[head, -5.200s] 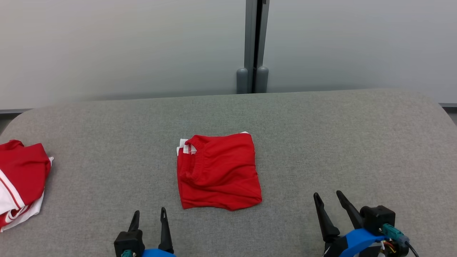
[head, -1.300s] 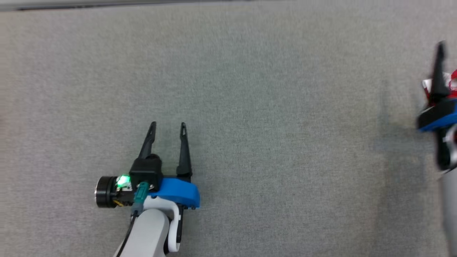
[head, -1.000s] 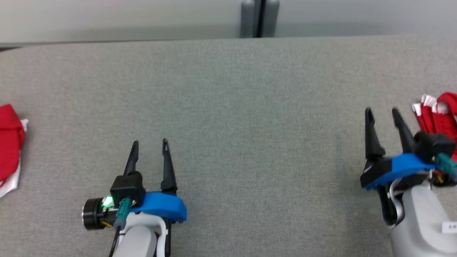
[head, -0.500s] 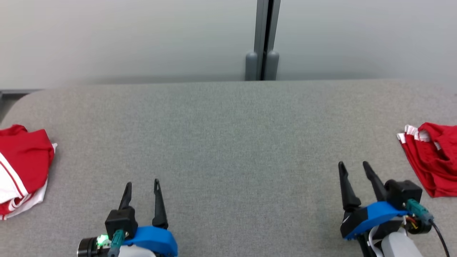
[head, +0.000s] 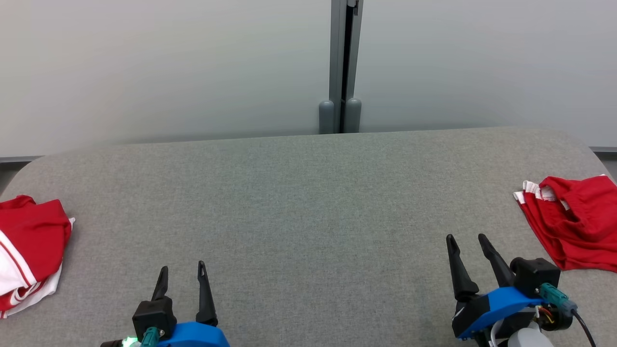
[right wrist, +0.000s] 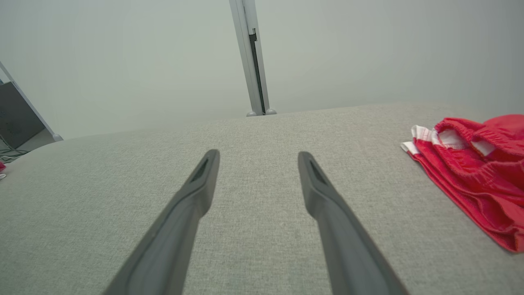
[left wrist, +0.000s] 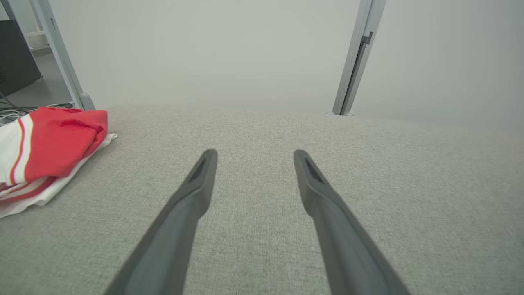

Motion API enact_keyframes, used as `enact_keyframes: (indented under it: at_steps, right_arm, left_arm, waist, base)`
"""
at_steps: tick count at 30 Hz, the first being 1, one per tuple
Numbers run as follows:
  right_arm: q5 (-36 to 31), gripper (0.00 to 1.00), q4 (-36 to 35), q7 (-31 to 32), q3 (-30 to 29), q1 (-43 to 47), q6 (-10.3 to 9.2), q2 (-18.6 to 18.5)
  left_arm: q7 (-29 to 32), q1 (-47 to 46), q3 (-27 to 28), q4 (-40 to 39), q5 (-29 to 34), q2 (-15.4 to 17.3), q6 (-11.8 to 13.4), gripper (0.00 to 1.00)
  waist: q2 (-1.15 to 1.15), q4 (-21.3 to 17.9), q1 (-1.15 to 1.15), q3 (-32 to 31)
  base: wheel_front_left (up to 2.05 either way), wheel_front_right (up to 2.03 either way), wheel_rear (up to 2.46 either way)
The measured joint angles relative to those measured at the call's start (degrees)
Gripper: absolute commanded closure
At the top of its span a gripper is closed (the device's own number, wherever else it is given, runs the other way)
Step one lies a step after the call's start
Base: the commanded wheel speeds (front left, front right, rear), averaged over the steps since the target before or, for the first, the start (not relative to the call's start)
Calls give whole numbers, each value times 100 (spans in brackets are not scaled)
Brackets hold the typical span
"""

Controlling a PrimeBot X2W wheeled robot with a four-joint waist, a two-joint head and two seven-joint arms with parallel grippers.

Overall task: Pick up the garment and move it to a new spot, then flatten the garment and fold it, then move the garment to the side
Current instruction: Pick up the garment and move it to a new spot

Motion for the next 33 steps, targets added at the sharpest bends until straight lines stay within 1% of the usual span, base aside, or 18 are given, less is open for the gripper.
enact_keyframes:
  at_steps: [13,18,24,33]
  right_arm:
    - [103,0,26,0,94,2,0,0]
    - [85,0,37,0,132,1,0,-1]
    - [89,0,42,0,182,2,0,0]
    - [135,0,18,0,364,-5,0,4]
  left_arm:
    - [1,7,14,-43,-11,0,-19,0]
    - [0,4,5,-34,-13,-1,2,0]
    - [0,-18,-18,-22,-1,0,7,0]
    - [0,-2,88,-30,16,4,38,0]
  waist:
    - [1,13,1,60]
    - [1,134,1,86]
    - [1,548,1,84]
    - [1,1454,1,134]
  base:
    - [0,0,0]
    - [0,0,0]
    - [0,0,0]
    - [0,0,0]
